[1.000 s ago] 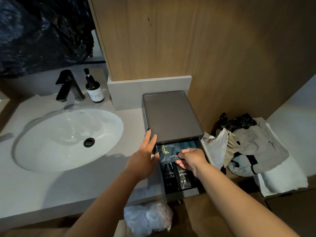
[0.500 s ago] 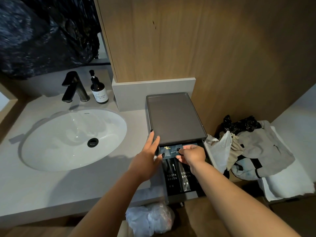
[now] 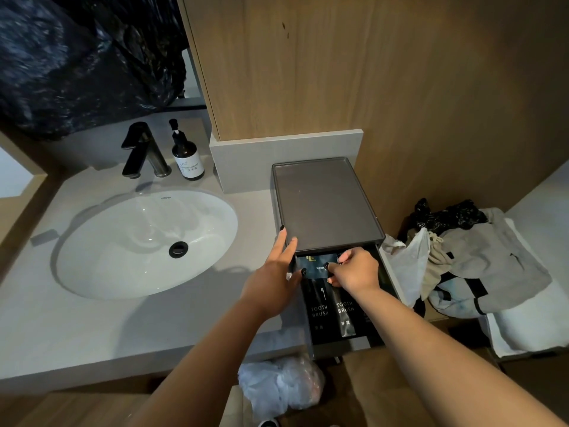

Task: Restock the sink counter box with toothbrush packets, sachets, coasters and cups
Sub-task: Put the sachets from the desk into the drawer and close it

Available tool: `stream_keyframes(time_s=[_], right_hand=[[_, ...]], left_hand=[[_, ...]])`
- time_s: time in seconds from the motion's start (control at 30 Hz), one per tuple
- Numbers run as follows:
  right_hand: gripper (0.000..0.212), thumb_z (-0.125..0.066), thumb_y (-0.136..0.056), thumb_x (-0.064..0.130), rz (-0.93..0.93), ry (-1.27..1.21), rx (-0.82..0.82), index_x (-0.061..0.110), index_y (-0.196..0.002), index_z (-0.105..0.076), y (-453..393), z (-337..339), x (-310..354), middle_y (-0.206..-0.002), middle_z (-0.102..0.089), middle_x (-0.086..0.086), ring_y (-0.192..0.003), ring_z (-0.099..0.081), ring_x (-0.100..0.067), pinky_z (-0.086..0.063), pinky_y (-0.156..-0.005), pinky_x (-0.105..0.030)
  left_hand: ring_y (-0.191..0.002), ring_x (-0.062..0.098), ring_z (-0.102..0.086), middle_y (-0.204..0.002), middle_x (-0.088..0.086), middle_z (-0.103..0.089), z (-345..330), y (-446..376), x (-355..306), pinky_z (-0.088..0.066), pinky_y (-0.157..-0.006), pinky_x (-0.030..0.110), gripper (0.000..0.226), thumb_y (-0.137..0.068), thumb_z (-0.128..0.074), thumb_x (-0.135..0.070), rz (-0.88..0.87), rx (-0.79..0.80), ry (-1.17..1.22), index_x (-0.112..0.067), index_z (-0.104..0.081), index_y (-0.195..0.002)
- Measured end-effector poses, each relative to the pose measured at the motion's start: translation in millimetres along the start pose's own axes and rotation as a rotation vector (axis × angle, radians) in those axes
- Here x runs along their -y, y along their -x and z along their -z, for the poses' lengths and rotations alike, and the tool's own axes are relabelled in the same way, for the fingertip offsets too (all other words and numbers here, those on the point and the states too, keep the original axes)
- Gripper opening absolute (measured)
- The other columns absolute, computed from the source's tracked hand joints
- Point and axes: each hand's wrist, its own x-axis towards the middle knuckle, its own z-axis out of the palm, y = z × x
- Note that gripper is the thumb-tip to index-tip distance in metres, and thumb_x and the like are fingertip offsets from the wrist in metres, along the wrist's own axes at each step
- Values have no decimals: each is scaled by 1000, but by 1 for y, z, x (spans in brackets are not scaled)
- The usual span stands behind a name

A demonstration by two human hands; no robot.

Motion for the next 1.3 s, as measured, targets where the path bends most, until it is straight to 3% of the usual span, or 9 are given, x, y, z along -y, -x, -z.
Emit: stream_keyframes(time_s=[0.13,0.27,0.37,0.5,0.7,0.8,0.93,1.07,1.3], right_hand=[[25,-71,-79,3,17,-48,-13,11,-77,-48,2,5,-2,-71,-59,-7,-51,-69,-22,-61,-62,-39],[25,-74,-78,6,68,-97,-54,10,-76,-50,8,12,-8,-67,-61,-10,-56,-71,-22,-61,-65,-42],[24,-72,-78,3,50,-164,-14,9,-70,-51,12,21,-11,-69,-65,-16,-59,-72,-24,-61,-67,-46],[19,-71,-80,4,130,-116,76,10,-71,-56,24,42,-14,-63,-64,-10,-64,-72,-29,-60,-67,-45],[14,-65,-83,9,422,138,148,21,-75,-66,53,80,-30,-77,-68,0,-78,-65,-19,-54,-75,-32],[15,-60,-90,23,550,357,184,21,-104,-67,59,80,-29,-106,-64,3,-103,-59,-12,-47,-95,-30],[55,-39,-99,41,584,723,359,18,-148,-32,57,55,-21,-157,-26,-3,-145,-20,-21,-19,-118,-37],[62,-26,-100,49,596,914,427,23,-154,-8,55,32,-20,-162,2,-2,-149,2,-23,-2,-121,-43],[57,-23,-101,40,593,999,492,33,-152,1,43,18,-17,-161,15,0,-147,13,-27,5,-119,-48]], left_hand=[[-124,32,-52,-163,-3,8,-1,-1,-2,-43,-102,35,68,-96,-55,-20,-28,-11,23,-17,-19,-153],[-146,24,-24,-162,1,7,-6,5,-6,-26,-114,27,72,-94,-55,-14,-38,-45,54,-18,-16,-154],[-149,20,-10,-162,6,6,-14,19,-15,-12,-106,12,76,-92,-58,-11,-53,-90,78,-16,-14,-153],[-148,21,-13,-162,9,3,-26,39,-23,-12,-106,11,77,-91,-61,-15,-135,-89,54,-13,-15,-153],[-149,12,-1,-162,-5,12,-32,44,-29,-7,-115,21,77,-93,-55,-26,-94,-48,51,-21,-8,-154],[-149,13,0,-162,-1,11,-28,39,-32,-5,-115,22,78,-92,-53,-27,-102,-84,6,-16,-6,-154],[-149,16,-1,-163,4,6,-20,32,-25,-3,-115,21,79,-93,-53,-24,-64,-78,-18,-12,-4,-154],[-149,12,-3,-162,-3,3,-14,31,-16,-4,-114,19,78,-94,-52,-27,-76,-70,-53,-17,-3,-155],[-149,12,-6,-162,-5,-1,-12,27,-6,-12,-120,29,78,-92,-51,-36,-99,-72,-138,-20,-6,-154]])
